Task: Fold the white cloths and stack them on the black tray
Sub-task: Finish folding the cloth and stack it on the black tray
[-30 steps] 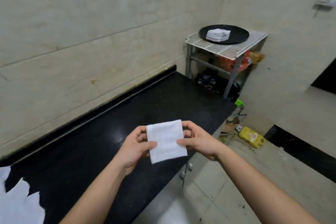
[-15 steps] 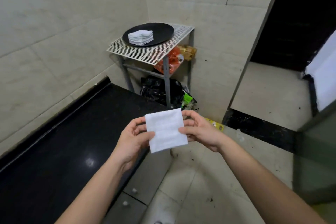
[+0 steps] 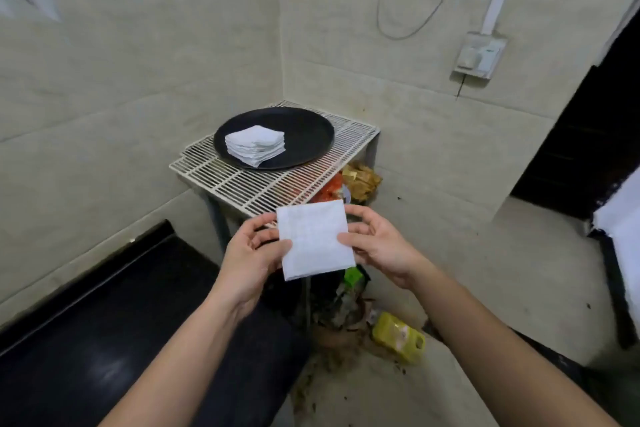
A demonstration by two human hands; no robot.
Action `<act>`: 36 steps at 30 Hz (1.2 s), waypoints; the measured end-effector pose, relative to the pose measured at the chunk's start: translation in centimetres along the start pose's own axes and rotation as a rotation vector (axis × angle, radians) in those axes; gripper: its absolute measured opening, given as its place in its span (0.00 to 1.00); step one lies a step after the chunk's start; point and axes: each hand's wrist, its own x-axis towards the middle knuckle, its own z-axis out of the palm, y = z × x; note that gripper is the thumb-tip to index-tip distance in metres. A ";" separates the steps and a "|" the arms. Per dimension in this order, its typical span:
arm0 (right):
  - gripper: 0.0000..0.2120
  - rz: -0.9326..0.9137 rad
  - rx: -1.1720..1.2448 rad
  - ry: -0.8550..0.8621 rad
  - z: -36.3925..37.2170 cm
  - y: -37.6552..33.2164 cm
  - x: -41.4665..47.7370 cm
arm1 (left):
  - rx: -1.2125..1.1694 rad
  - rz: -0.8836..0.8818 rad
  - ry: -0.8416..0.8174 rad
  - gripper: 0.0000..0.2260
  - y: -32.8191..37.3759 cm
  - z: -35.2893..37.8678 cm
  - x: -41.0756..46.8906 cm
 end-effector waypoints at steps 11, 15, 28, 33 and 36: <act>0.20 -0.056 -0.146 -0.016 -3.2 -8.3 19.8 | 0.042 0.083 0.192 0.18 7.2 2.8 16.6; 0.18 -0.017 -0.262 -0.093 -3.6 -9.4 26.0 | 0.075 0.066 0.318 0.17 7.6 2.7 21.6; 0.21 0.032 -0.334 -0.245 -8.1 -13.3 48.1 | 0.720 -0.007 0.539 0.21 9.1 5.7 42.7; 0.22 0.096 -0.498 -0.310 -8.1 -11.5 51.5 | 1.174 -0.211 0.465 0.22 8.2 5.9 45.8; 0.23 0.085 -0.608 -0.331 -8.0 -10.3 52.9 | 1.313 -0.347 0.408 0.20 7.6 6.4 46.8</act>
